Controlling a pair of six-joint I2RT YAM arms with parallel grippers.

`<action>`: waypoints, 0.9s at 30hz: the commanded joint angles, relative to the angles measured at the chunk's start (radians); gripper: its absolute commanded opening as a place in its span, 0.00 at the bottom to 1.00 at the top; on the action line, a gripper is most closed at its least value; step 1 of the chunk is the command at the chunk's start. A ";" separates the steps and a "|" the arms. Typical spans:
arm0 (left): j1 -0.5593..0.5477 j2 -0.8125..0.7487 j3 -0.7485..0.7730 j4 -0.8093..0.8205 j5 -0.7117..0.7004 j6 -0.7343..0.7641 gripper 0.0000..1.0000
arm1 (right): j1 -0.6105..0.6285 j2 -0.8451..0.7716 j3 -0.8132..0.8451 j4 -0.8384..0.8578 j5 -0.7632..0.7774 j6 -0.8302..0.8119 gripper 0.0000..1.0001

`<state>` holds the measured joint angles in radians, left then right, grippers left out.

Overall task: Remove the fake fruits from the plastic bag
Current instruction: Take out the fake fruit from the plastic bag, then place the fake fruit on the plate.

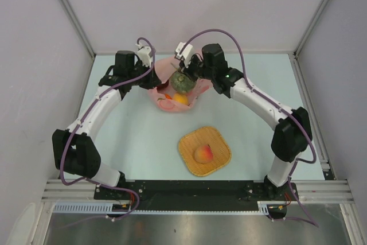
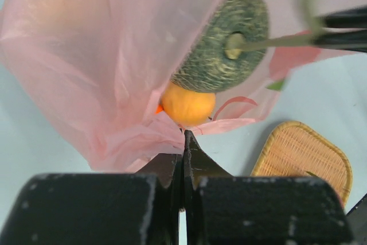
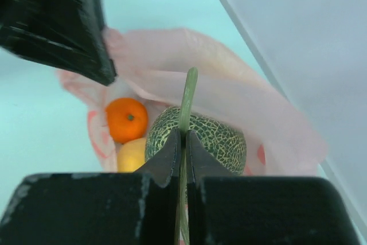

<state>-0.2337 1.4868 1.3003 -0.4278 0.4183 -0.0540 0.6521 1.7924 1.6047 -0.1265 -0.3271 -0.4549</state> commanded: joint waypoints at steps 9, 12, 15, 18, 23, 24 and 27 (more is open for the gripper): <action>-0.006 -0.028 0.042 0.049 0.086 -0.056 0.00 | 0.125 -0.312 -0.075 -0.263 -0.116 -0.056 0.00; -0.019 -0.065 -0.002 0.084 0.096 -0.053 0.00 | 0.161 -0.385 -0.094 -0.330 -0.078 -0.065 0.00; -0.027 -0.086 -0.030 0.092 0.102 -0.053 0.00 | 0.179 -0.441 -0.120 -0.395 -0.035 -0.038 0.00; -0.029 -0.103 -0.068 0.116 0.108 -0.064 0.00 | 0.176 -0.491 -0.149 -0.453 0.005 -0.004 0.00; -0.032 -0.134 -0.113 0.152 0.111 -0.090 0.00 | 0.135 -0.550 -0.192 -0.510 0.020 -0.048 0.00; -0.036 -0.138 -0.128 0.159 0.111 -0.080 0.00 | 0.124 -0.554 -0.193 -0.522 0.013 -0.054 0.00; -0.042 -0.140 -0.131 0.172 0.076 -0.069 0.00 | 0.098 -0.551 -0.193 -0.481 0.023 -0.050 0.00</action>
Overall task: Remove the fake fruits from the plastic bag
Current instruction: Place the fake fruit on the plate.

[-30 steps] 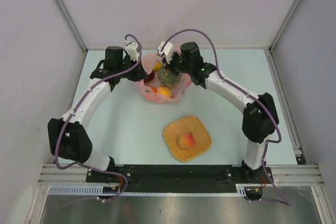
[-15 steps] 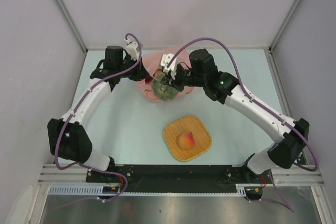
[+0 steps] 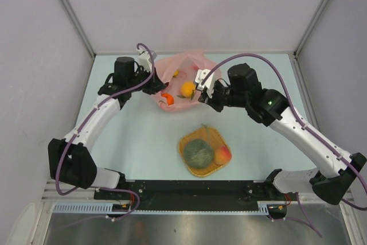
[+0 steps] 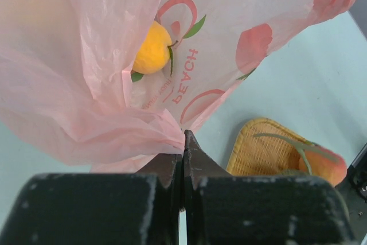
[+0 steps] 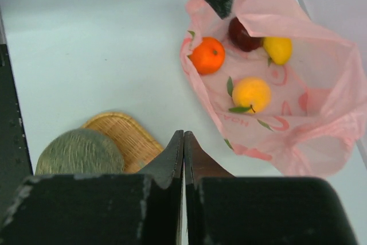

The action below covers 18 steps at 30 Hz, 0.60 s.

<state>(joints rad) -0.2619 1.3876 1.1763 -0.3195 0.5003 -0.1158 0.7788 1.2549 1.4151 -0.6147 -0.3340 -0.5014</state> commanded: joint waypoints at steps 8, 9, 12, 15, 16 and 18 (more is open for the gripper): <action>-0.016 -0.021 -0.020 0.048 0.009 0.015 0.00 | -0.065 -0.018 -0.077 0.081 0.001 0.058 0.00; -0.017 -0.019 -0.020 0.051 0.010 0.013 0.00 | -0.067 -0.022 -0.080 0.078 0.000 0.058 0.00; -0.028 -0.019 -0.014 0.046 0.009 0.024 0.00 | -0.069 -0.026 -0.096 0.075 -0.003 0.057 0.00; -0.030 -0.021 -0.012 0.042 0.003 0.030 0.00 | -0.069 -0.025 -0.097 0.055 -0.008 0.078 0.00; -0.030 -0.021 -0.012 0.037 0.003 0.034 0.00 | -0.070 -0.026 -0.099 0.017 -0.022 0.080 0.06; -0.030 -0.024 -0.014 0.031 0.009 0.034 0.00 | -0.081 -0.020 -0.103 -0.023 -0.036 0.115 0.24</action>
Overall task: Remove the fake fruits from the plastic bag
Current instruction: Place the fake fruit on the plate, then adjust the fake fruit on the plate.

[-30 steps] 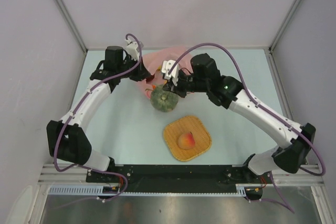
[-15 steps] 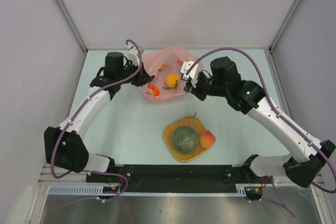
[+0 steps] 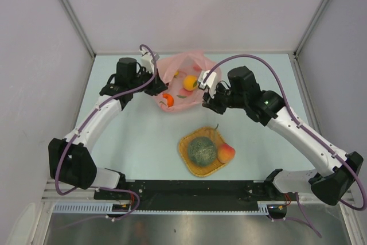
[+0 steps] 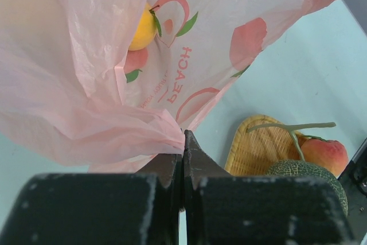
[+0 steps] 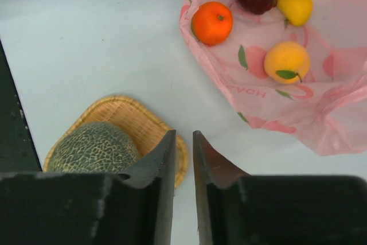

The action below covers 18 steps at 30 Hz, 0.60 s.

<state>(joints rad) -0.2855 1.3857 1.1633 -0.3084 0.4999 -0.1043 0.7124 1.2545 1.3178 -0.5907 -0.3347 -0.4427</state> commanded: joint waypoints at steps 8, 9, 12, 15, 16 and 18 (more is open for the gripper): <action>-0.021 -0.014 0.003 0.025 0.022 0.017 0.00 | -0.091 0.031 -0.112 -0.081 -0.018 0.306 0.70; -0.024 -0.013 0.004 0.025 0.022 0.017 0.00 | -0.106 0.039 -0.118 -0.083 -0.003 0.320 0.71; -0.026 -0.017 0.006 0.019 0.017 0.021 0.00 | -0.142 0.066 -0.143 -0.077 -0.033 0.337 0.70; -0.027 -0.025 -0.008 0.014 0.015 0.026 0.00 | -0.148 0.077 -0.160 -0.046 -0.088 0.349 0.68; -0.029 -0.034 -0.013 0.014 0.014 0.026 0.00 | -0.146 0.079 -0.161 -0.040 -0.105 0.354 0.69; -0.029 -0.042 -0.025 0.017 0.014 0.028 0.00 | -0.137 0.091 -0.163 -0.031 -0.116 0.371 0.68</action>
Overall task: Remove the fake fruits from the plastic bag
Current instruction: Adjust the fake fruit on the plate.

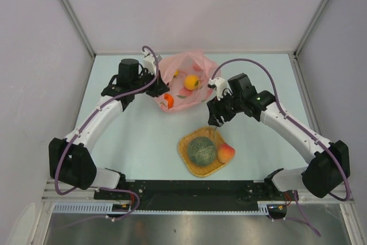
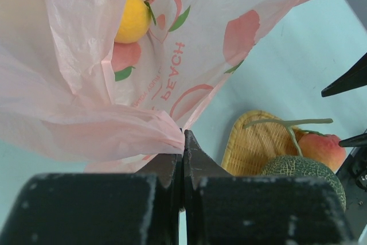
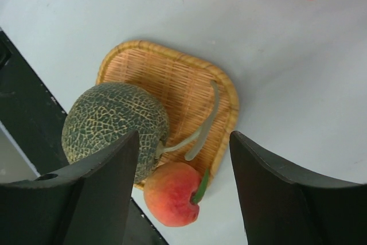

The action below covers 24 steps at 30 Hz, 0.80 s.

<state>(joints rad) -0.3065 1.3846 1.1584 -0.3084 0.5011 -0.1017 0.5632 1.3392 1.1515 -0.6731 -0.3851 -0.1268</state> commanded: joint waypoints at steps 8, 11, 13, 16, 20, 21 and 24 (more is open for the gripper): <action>-0.006 -0.061 -0.039 0.023 0.013 0.026 0.00 | 0.023 0.046 -0.018 0.050 0.055 0.061 0.61; -0.006 -0.067 -0.043 0.022 0.010 0.028 0.00 | 0.027 0.054 -0.021 0.029 0.071 0.053 0.59; -0.008 -0.067 -0.046 0.023 0.011 0.026 0.00 | 0.033 0.049 -0.035 0.023 0.086 0.050 0.58; -0.006 -0.067 -0.051 0.026 0.011 0.026 0.00 | 0.044 0.041 -0.059 0.023 0.106 0.047 0.52; -0.006 -0.062 -0.049 0.029 0.011 0.026 0.00 | 0.049 0.037 -0.072 0.038 0.121 0.052 0.39; -0.006 -0.059 -0.048 0.029 0.011 0.025 0.00 | 0.050 0.037 -0.073 0.041 0.127 0.053 0.36; -0.006 -0.055 -0.049 0.032 0.014 0.020 0.00 | 0.050 0.043 -0.073 0.050 0.152 0.049 0.20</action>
<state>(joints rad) -0.3077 1.3529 1.1088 -0.3080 0.5007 -0.0956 0.6098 1.3941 1.0771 -0.6468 -0.2775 -0.0814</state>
